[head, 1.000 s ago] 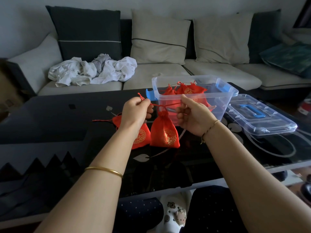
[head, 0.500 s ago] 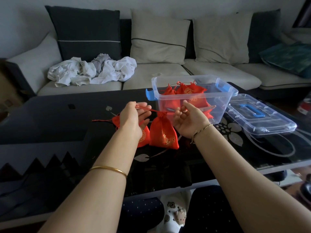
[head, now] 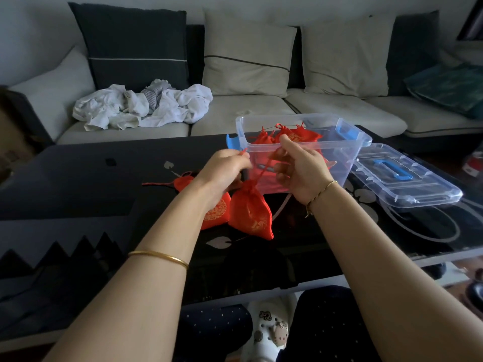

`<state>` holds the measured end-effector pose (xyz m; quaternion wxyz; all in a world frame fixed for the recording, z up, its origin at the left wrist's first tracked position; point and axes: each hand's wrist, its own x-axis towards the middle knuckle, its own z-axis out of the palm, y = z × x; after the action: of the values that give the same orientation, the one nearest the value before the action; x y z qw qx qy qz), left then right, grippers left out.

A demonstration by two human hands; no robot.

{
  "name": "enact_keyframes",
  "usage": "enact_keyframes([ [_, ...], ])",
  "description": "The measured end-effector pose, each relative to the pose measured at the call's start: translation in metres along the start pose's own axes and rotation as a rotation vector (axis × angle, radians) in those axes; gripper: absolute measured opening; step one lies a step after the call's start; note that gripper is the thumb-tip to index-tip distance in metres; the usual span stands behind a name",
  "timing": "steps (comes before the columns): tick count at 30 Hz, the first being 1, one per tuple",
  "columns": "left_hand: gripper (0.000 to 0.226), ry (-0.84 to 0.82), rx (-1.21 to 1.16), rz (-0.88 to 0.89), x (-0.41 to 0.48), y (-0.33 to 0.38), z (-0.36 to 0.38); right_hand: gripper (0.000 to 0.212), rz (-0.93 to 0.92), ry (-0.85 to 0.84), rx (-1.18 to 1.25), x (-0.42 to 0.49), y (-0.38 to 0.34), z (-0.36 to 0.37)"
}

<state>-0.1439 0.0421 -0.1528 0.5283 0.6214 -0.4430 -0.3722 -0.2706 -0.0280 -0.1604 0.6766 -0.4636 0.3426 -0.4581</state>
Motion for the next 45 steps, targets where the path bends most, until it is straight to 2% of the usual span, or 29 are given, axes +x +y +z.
enact_keyframes([
  [4,0.004,-0.191,0.18,0.074,-0.001,0.002,0.0,0.032,-0.185,-0.016,-0.188,-0.006,-0.006,0.013],
  [8,0.032,-0.251,0.307,0.196,-0.006,0.004,0.004,0.033,-0.297,-0.062,-0.363,-0.013,-0.01,0.021],
  [10,0.032,-0.215,0.344,0.22,-0.006,0.005,0.007,0.033,-0.321,-0.069,-0.421,-0.015,-0.012,0.022],
  [14,0.037,-0.128,0.27,0.146,-0.003,0.004,0.009,0.035,-0.26,-0.043,-0.431,-0.013,-0.014,0.02],
  [17,0.038,-0.104,0.208,0.085,-0.002,0.004,0.01,0.017,-0.253,-0.068,-0.462,-0.012,-0.014,0.015],
  [23,0.036,-0.085,0.123,0.032,0.001,0.001,0.01,0.018,-0.396,-0.113,-0.79,-0.013,-0.009,0.015],
  [27,0.034,-0.057,0.12,0.016,0.004,-0.003,0.008,0.017,-0.48,-0.093,-0.906,-0.011,-0.007,0.016],
  [34,0.027,0.004,0.061,0.011,0.007,-0.007,0.006,0.018,-0.514,-0.05,-0.977,-0.009,-0.008,0.013],
  [40,0.028,0.081,0.038,0.043,0.007,-0.009,0.002,0.009,-0.47,-0.156,-0.971,-0.012,-0.004,0.009],
  [45,0.025,0.131,0.045,0.034,0.007,-0.008,0.003,0.015,-0.511,-0.167,-1.028,-0.01,-0.001,0.011],
])
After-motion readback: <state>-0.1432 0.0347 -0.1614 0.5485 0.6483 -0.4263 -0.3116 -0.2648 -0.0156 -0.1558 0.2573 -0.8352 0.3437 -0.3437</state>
